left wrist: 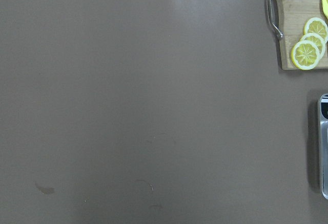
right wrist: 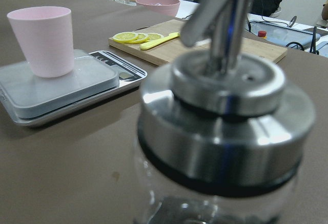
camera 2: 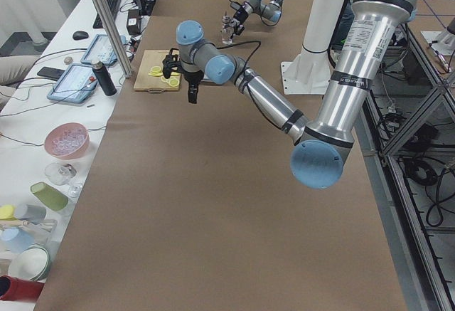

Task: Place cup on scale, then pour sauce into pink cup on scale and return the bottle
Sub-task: 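Close the right gripper around the glass sauce bottle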

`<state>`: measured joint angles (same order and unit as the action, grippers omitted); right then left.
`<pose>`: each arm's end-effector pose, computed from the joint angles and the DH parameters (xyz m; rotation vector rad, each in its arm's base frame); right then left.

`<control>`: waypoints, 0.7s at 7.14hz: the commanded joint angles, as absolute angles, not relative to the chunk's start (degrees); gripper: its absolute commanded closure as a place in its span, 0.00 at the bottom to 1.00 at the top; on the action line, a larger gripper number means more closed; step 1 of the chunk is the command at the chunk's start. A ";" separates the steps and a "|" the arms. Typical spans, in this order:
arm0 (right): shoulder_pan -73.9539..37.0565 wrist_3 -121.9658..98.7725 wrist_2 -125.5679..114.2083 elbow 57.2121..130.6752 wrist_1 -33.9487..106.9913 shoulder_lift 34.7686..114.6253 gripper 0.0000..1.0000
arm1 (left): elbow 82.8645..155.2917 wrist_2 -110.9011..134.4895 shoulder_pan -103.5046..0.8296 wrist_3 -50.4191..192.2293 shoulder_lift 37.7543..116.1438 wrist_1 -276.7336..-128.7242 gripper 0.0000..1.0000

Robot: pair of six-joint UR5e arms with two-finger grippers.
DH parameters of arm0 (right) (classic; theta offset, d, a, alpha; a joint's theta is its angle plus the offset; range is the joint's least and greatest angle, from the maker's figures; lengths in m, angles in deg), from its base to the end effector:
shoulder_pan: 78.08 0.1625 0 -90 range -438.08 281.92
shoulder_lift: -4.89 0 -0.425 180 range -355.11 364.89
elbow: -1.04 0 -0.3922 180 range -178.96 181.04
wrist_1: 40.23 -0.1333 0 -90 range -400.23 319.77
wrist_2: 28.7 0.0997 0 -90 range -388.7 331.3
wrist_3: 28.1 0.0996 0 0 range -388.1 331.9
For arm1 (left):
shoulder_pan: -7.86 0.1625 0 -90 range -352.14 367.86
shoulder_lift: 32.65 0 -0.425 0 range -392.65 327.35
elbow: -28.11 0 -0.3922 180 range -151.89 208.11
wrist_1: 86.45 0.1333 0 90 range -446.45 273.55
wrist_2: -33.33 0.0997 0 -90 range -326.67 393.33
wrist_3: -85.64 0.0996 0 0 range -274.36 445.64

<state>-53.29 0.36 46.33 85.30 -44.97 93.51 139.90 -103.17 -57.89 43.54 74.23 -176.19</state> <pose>-0.3844 -0.3527 0.5169 1.2247 -1.0060 -0.2962 0.1704 -0.5269 0.3159 0.1022 0.9959 -0.0132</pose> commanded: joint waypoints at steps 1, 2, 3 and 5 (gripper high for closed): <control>-53.30 0.47 45.75 84.37 -45.15 93.48 0.10 | 139.91 -103.17 -57.88 43.54 74.23 -176.19 0.05; -53.30 0.38 45.74 84.01 -45.76 92.61 0.11 | 139.91 -103.17 -57.88 43.54 74.23 -176.19 0.05; -53.21 0.47 45.65 83.74 -45.76 92.26 0.12 | 139.91 -103.17 -57.88 43.54 74.23 -176.19 0.05; -53.21 0.47 45.48 83.65 -45.76 91.81 0.14 | 139.91 -103.17 -57.88 43.54 74.23 -176.19 0.05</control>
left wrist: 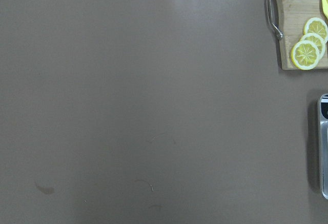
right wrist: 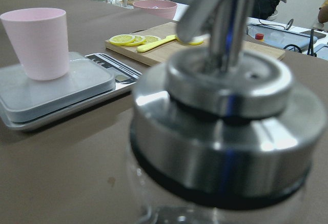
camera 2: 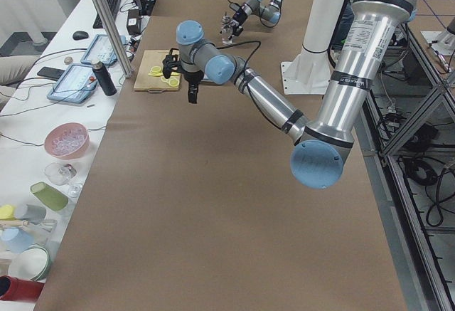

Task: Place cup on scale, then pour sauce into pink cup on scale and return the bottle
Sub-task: 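Close the right gripper around the glass sauce bottle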

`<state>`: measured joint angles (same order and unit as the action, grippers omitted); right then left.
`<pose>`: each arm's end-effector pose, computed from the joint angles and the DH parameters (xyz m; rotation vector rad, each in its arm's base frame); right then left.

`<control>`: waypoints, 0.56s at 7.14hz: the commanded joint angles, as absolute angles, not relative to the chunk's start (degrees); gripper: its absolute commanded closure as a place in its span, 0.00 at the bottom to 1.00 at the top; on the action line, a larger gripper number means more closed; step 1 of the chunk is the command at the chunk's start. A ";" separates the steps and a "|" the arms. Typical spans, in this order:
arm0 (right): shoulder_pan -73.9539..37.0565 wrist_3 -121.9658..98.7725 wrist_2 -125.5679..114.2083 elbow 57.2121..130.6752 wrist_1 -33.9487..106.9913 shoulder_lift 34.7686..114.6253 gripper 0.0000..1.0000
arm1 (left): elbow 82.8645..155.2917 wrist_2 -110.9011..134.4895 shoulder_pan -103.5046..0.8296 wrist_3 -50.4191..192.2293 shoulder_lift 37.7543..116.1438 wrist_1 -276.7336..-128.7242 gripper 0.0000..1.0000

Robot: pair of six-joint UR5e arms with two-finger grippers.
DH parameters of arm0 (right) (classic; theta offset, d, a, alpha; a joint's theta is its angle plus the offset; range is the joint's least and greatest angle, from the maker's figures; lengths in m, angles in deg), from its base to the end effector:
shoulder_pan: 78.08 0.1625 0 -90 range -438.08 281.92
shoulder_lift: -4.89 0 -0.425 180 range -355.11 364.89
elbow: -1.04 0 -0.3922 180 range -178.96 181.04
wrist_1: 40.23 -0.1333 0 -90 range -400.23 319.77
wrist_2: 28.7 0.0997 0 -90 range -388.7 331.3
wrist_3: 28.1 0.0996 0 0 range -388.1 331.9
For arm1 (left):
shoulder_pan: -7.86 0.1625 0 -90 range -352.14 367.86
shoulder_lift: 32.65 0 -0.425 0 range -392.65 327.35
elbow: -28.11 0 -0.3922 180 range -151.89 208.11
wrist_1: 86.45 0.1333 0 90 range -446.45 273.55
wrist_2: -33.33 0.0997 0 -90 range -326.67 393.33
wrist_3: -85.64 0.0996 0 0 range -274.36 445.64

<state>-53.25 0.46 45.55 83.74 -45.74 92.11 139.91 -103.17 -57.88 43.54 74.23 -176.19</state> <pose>-0.3916 -0.3579 0.5166 1.2369 -1.0061 -0.2802 0.1704 -0.5268 0.3158 0.1023 0.9960 -0.0130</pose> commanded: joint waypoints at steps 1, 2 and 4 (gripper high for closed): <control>-53.21 0.47 45.39 83.65 -45.94 91.81 0.14 | 139.91 -103.17 -57.88 43.54 74.23 -176.19 0.05; -53.03 0.47 45.39 83.65 -45.94 91.73 0.15 | 139.91 -103.17 -57.88 43.54 74.23 -176.19 0.05; -52.86 0.55 45.48 83.65 -46.37 91.37 0.30 | 139.91 -103.08 -57.88 43.54 74.23 -176.19 0.05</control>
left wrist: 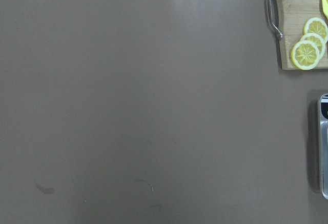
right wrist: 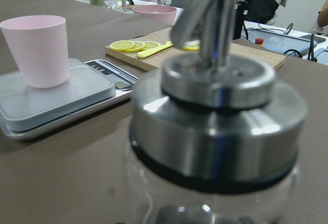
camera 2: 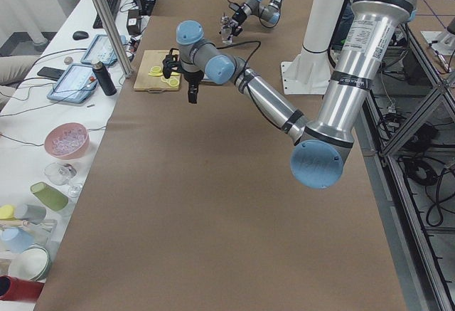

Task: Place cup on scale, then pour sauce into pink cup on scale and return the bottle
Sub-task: 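Lift the sauce bottle with the right gripper toward the scale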

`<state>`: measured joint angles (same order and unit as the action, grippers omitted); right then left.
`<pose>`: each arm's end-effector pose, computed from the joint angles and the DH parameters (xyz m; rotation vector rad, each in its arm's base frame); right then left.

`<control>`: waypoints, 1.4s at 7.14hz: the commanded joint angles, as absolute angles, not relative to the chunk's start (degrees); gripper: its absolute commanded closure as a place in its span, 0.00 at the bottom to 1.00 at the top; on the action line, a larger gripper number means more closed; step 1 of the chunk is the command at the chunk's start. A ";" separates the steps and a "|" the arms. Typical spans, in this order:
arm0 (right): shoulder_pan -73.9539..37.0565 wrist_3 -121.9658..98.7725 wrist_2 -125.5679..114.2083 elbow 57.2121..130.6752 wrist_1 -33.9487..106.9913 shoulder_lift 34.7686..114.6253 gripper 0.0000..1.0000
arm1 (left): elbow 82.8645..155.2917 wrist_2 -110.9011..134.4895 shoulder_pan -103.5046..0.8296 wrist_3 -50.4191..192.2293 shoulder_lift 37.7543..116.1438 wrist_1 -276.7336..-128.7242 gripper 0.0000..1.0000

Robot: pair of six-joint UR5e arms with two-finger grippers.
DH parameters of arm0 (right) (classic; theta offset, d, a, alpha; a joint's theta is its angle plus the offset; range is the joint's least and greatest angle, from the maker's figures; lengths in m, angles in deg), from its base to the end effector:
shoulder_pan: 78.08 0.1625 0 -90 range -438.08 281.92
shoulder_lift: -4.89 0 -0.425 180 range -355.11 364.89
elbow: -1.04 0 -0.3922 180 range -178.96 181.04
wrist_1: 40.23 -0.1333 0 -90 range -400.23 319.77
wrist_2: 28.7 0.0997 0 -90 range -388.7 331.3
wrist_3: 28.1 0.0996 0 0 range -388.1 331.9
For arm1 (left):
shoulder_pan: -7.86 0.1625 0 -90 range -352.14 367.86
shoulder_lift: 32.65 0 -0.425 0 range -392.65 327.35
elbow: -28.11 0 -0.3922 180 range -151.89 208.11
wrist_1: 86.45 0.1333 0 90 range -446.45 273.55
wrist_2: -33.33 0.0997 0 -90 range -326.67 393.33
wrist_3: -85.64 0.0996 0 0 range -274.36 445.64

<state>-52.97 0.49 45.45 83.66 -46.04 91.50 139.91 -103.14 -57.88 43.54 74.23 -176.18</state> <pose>-0.3928 -0.3613 0.5114 1.2485 -1.0132 -0.2701 0.1704 -0.5268 0.3159 0.1024 0.9955 -0.0132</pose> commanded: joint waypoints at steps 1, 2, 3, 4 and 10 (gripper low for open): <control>-52.86 0.55 45.48 83.65 -46.55 91.29 0.44 | 139.91 -103.08 -57.88 43.54 74.23 -176.19 0.05; -52.59 0.55 45.39 83.65 -46.55 91.37 0.54 | 139.91 -103.08 -57.88 43.54 74.23 -176.19 0.05; -52.42 0.90 45.30 83.74 -46.55 91.46 0.66 | 139.99 -103.08 -57.88 43.54 74.23 -176.19 0.05; -52.24 0.91 45.30 83.83 -46.64 91.37 0.69 | 139.91 -103.08 -57.88 43.54 74.23 -176.19 0.05; -45.50 1.08 50.45 89.34 -37.91 90.93 0.76 | 140.08 -103.43 -59.11 46.85 72.75 -176.19 0.05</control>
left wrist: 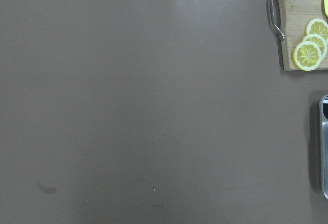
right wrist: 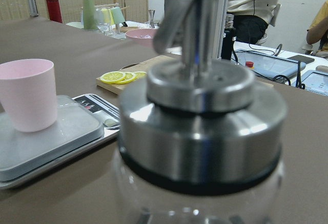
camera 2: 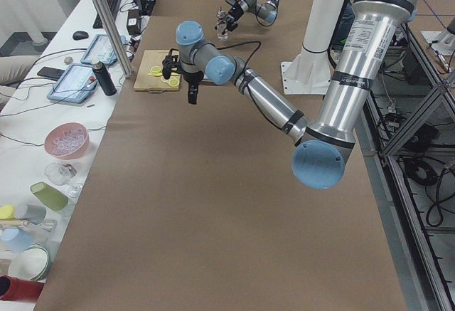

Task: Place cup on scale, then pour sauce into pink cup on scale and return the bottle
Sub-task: 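Lift the sauce bottle with the right gripper toward the scale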

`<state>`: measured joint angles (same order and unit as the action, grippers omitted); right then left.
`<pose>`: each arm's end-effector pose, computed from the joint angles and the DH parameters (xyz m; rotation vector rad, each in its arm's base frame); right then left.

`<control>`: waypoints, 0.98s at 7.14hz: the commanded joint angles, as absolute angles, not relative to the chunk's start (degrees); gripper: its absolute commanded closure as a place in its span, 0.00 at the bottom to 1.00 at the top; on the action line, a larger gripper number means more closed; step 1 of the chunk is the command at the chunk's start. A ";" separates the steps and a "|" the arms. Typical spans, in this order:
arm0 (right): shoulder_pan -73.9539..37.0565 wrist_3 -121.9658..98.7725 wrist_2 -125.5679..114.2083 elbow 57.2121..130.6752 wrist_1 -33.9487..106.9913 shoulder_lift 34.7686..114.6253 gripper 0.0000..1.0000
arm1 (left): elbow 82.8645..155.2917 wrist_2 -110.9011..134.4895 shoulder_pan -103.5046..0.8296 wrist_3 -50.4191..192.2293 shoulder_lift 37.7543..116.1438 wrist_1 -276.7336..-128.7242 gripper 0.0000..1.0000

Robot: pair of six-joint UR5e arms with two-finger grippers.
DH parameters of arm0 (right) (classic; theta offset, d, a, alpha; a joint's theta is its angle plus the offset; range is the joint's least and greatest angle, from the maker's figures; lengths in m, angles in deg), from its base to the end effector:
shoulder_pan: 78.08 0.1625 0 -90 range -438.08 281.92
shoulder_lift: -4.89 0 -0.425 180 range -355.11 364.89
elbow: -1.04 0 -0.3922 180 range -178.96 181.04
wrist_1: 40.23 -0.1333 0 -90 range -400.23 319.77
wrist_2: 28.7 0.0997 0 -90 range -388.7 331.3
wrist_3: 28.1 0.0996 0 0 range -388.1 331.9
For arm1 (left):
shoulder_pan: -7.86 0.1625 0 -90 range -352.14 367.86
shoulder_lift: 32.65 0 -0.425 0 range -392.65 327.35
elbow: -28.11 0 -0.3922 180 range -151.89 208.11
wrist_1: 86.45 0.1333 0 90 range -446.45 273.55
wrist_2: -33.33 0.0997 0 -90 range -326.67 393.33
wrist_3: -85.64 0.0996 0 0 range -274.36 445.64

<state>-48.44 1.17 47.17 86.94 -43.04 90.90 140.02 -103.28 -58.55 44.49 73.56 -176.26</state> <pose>-0.3684 -0.3910 0.4831 1.2760 -0.9995 -0.2193 0.1634 -0.5265 0.3212 0.1080 0.9923 -0.0115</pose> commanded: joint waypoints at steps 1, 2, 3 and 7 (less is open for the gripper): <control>-42.69 0.30 53.45 92.67 -31.33 90.93 0.77 | 139.65 -103.43 -60.68 52.97 70.39 -176.19 0.05; -41.79 -0.06 53.48 96.27 -24.21 90.93 0.79 | 139.12 -103.34 -62.61 57.29 68.71 -176.10 0.05; -41.52 -3.98 53.39 99.88 -17.88 90.85 0.79 | 138.51 -103.34 -64.02 61.95 66.95 -176.10 0.05; -40.90 -15.77 47.95 106.14 4.02 85.06 0.79 | 134.56 -103.52 -69.47 76.91 62.19 -176.19 0.05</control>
